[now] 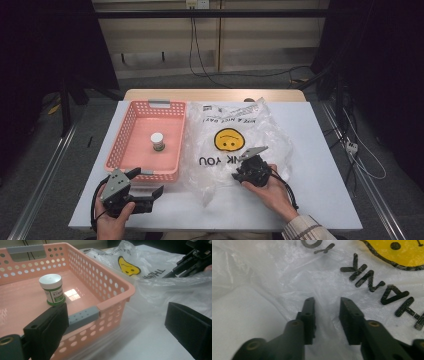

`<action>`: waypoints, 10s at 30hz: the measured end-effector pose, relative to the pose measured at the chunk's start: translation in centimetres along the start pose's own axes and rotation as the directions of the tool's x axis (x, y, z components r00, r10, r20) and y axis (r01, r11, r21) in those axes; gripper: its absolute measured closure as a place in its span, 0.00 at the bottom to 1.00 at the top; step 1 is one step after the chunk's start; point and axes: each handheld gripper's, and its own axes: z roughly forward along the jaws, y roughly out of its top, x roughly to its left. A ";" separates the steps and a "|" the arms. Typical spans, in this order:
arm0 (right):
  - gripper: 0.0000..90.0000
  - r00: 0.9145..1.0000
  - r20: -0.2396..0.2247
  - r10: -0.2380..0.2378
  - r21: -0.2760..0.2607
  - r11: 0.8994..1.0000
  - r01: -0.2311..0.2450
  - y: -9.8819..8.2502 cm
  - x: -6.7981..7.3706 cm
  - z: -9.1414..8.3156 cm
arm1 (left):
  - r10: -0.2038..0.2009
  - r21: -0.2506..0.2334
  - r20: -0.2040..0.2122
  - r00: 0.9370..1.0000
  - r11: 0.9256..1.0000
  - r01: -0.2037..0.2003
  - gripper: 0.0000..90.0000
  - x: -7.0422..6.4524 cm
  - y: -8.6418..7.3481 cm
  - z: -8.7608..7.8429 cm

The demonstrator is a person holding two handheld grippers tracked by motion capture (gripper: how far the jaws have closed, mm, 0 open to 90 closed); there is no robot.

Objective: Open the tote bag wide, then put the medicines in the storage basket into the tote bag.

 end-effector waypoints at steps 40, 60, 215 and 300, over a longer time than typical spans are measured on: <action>1.00 0.999 -0.022 0.046 -0.367 0.929 -0.051 3.0 -1.5 -6.2 | -0.003 -0.016 -0.016 1.000 1.000 0.003 0.05 0.1 0.0 -0.3; 1.00 0.998 -0.049 0.039 -0.448 0.892 -0.057 5.9 -3.1 -7.3 | -0.016 -0.018 -0.010 1.000 1.000 0.016 0.05 0.7 0.0 -0.2; 1.00 0.994 -0.111 -0.010 -0.421 0.906 -0.038 5.1 -2.9 -7.6 | 0.012 0.185 0.004 1.000 0.983 -0.012 0.57 7.4 11.0 7.5; 1.00 0.990 -0.137 -0.015 -0.351 0.936 -0.035 3.9 -2.2 -6.0 | 0.073 0.316 0.264 0.962 0.936 -0.158 0.57 -8.4 7.7 20.2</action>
